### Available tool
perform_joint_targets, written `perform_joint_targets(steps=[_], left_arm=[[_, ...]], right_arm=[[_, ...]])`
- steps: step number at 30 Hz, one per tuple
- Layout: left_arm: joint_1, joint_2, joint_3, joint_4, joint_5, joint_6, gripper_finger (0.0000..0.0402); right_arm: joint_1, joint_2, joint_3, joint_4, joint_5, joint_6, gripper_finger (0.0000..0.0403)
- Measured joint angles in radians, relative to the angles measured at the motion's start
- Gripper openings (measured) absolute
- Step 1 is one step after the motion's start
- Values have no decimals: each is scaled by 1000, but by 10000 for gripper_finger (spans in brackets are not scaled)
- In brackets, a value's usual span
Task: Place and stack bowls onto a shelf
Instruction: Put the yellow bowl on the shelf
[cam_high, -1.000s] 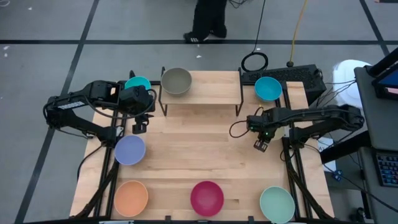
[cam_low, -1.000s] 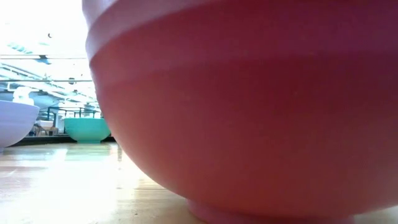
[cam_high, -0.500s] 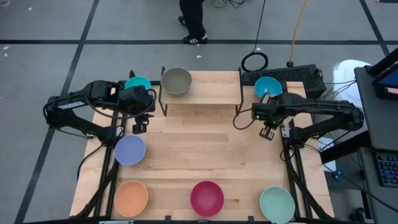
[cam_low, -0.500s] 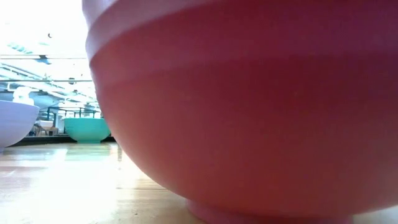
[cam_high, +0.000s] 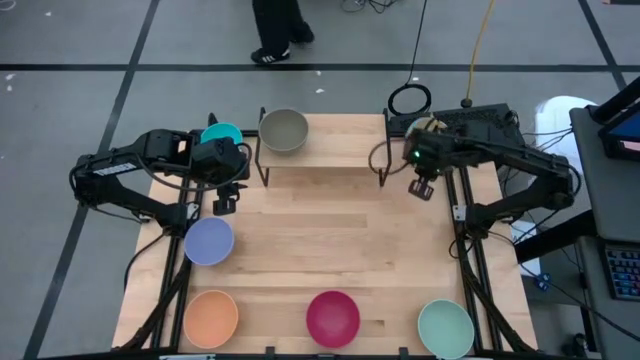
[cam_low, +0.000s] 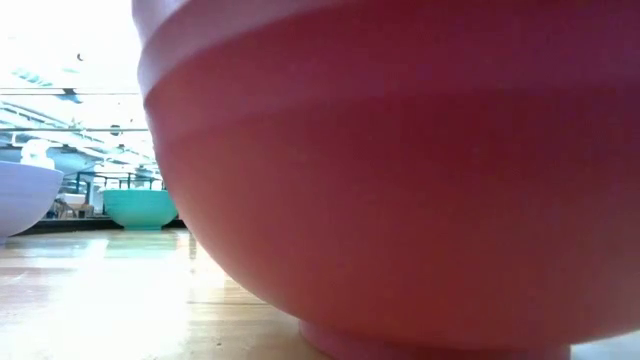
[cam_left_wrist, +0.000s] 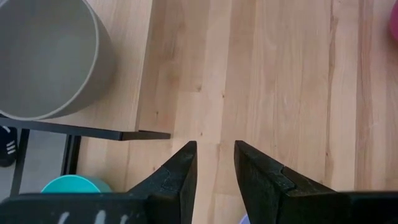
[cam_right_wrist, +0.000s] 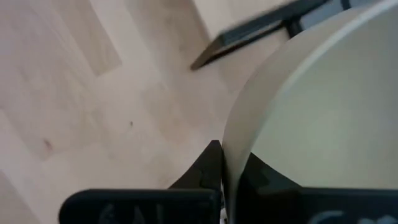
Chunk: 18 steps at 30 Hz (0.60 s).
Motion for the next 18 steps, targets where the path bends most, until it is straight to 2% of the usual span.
perform_joint_targets(steps=[13, 18], left_arm=[[0, 0, 0, 0, 0, -52, 113], [0, 0, 0, 0, 0, -72, 113]], right_arm=[[-88, 364, 433, 20, -6, -359, 0], [-89, 456, 494, 75, -29, -483, 0]])
